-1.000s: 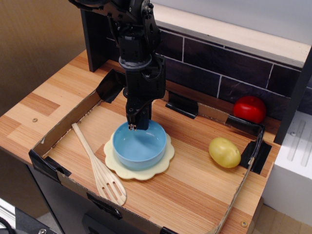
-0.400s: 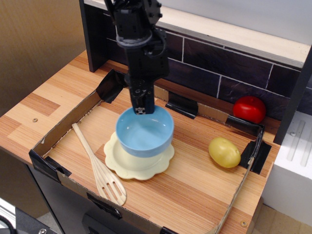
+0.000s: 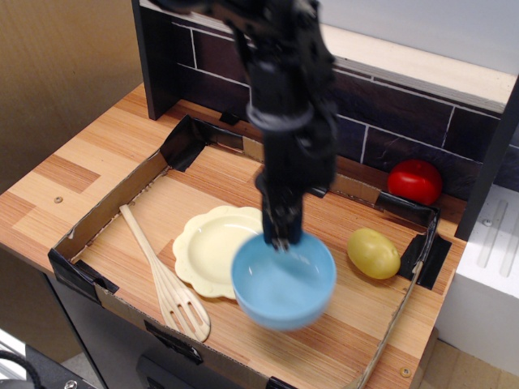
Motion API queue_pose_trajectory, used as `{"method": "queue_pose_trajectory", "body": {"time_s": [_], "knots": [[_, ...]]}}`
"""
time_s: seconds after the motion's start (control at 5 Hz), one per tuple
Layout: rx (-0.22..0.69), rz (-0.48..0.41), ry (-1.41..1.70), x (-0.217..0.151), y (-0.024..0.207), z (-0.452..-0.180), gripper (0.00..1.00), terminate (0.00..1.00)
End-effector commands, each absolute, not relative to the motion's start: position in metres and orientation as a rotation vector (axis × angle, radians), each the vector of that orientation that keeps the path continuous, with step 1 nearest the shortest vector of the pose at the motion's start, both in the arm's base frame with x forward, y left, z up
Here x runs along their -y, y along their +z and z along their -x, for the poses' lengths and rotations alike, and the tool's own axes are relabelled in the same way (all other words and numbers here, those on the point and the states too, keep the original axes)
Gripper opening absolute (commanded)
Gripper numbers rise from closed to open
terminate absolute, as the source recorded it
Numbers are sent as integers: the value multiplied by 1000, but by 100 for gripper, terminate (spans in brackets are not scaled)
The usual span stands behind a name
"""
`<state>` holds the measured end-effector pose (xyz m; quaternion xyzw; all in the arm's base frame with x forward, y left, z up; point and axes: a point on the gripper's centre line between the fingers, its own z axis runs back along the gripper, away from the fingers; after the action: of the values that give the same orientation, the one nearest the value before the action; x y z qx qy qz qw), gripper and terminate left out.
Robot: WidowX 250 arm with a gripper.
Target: Take bowl off plate
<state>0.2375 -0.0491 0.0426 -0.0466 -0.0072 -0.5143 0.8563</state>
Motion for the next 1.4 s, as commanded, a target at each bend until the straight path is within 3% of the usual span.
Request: {"method": "queue_pose_trajectory", "body": {"time_s": [0.0,0.2,0.6,1.0,1.2], "knots": [[52,53,-1096,64,37,-232,0,0],[55,34,-1056,63,33,-235,100,0],[99,90,-999,65,41,-237,100,0],[153,100,-901,42,80,-243,100,0],[153,100,-901,42,80,-243,100,0]]}}
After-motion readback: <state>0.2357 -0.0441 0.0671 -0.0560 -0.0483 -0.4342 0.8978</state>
